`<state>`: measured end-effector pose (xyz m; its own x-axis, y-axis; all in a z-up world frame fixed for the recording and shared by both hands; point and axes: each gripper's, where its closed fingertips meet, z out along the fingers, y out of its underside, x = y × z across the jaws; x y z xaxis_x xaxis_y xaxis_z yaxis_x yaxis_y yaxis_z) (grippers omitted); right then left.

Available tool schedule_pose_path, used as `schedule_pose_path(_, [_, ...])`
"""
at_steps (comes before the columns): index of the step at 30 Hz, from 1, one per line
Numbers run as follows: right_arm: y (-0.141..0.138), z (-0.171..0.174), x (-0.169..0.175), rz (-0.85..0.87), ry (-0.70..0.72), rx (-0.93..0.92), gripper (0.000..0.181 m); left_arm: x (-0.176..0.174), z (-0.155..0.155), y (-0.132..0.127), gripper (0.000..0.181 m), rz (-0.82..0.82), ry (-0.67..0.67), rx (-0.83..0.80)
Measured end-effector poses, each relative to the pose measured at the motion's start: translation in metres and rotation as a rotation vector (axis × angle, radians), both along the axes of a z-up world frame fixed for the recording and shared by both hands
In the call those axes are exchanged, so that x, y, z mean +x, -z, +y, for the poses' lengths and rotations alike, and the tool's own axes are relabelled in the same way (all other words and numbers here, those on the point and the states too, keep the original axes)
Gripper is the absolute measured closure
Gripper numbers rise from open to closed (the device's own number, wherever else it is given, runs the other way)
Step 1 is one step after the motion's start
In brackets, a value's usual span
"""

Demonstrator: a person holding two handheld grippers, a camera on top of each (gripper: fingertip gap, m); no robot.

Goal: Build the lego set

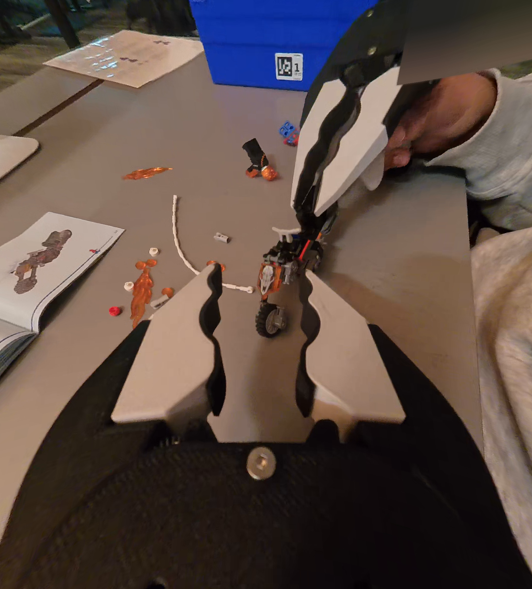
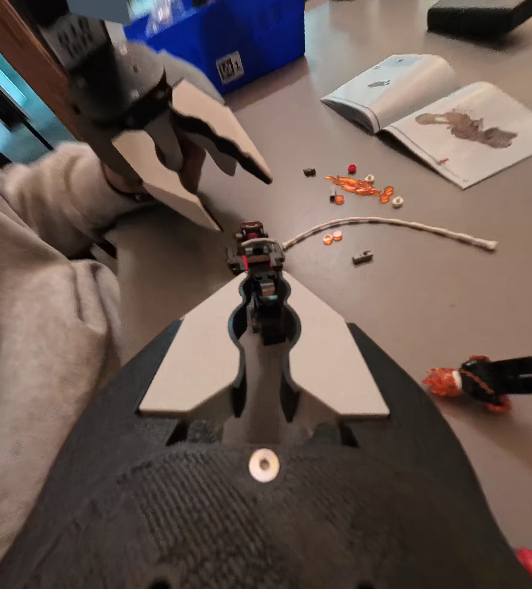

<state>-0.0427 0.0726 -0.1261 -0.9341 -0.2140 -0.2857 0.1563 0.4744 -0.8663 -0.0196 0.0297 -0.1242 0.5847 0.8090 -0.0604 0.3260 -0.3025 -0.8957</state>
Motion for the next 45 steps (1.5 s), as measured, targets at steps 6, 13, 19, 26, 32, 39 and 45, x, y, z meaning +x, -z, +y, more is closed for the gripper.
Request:
schedule_pose_path(6, [0.011,-0.003,0.007,0.312,-0.033,-0.005,0.169,0.000,0.003,0.010,0.135,-0.043,0.006,-0.047])
schedule_pose_path(13, [0.003,-0.002,-0.002,0.236,0.016,-0.027,0.173,-0.001,0.001,0.006,0.135,-0.043,0.006,-0.005])
schedule_pose_path(19, [0.004,-0.002,-0.001,0.244,0.014,-0.025,0.165,-0.001,0.001,0.007,0.135,-0.065,0.013,0.020])
schedule_pose_path(26, [0.003,-0.002,-0.002,0.229,0.018,-0.030,0.161,-0.002,0.001,0.011,0.134,-0.097,0.010,0.018])
schedule_pose_path(32, [-0.001,-0.002,-0.005,0.199,0.031,-0.046,0.157,-0.003,0.000,0.014,0.134,-0.114,0.003,0.017])
schedule_pose_path(39, [-0.010,0.000,-0.011,0.081,0.039,-0.082,0.156,-0.004,0.000,0.018,0.134,-0.137,0.001,-0.002])
schedule_pose_path(45, [-0.031,0.006,-0.021,-0.057,0.067,-0.202,0.157,-0.005,0.000,0.023,0.134,-0.159,-0.004,-0.023])
